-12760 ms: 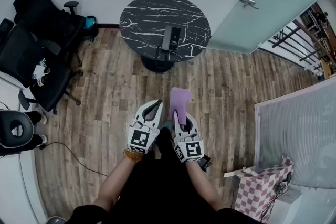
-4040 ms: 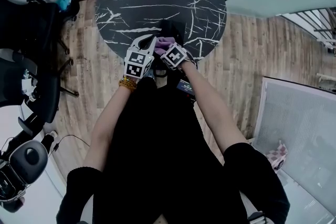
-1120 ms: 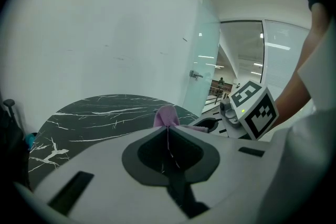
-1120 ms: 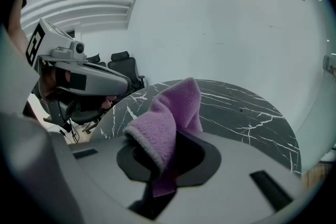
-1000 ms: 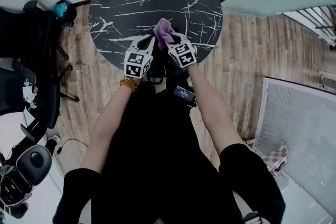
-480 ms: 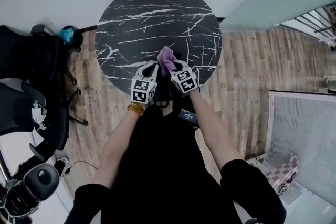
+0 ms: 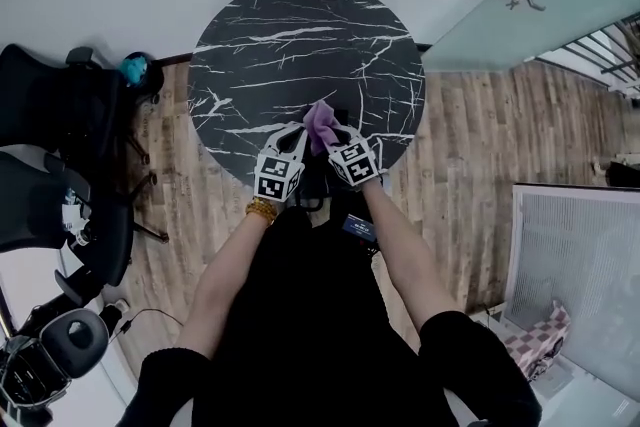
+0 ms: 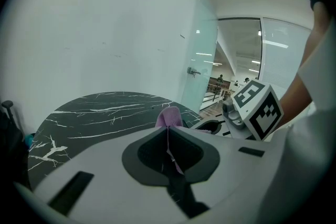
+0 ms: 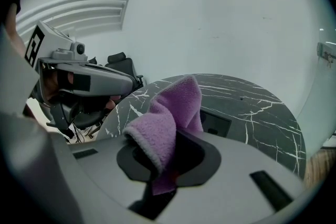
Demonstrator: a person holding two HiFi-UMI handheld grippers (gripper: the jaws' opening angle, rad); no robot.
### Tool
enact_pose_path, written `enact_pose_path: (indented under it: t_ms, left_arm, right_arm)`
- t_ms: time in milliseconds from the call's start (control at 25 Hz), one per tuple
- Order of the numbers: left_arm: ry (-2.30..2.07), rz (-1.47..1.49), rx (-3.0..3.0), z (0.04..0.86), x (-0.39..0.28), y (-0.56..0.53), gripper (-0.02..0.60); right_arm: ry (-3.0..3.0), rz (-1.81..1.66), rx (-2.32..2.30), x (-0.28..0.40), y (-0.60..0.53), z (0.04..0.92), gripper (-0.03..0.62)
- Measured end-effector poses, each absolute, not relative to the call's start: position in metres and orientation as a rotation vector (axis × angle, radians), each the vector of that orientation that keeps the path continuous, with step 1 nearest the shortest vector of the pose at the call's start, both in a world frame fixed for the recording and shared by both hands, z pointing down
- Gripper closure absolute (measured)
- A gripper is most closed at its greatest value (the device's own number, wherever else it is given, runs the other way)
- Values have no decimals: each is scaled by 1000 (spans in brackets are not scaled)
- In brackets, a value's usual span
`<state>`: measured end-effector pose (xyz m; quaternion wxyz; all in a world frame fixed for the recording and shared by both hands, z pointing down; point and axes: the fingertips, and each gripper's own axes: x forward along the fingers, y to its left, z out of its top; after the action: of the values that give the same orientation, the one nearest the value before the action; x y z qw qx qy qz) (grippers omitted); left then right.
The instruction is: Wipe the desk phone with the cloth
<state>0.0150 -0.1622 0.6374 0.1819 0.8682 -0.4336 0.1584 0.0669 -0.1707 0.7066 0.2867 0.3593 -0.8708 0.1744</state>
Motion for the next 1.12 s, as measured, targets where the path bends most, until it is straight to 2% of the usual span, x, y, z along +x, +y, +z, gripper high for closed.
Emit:
enact_pose_path:
  t_ms: [1120]
  left_arm:
    - [-1194, 476, 2459, 643, 17, -153, 563]
  right_arm:
    - [-2298, 524, 867, 69, -135, 725, 537]
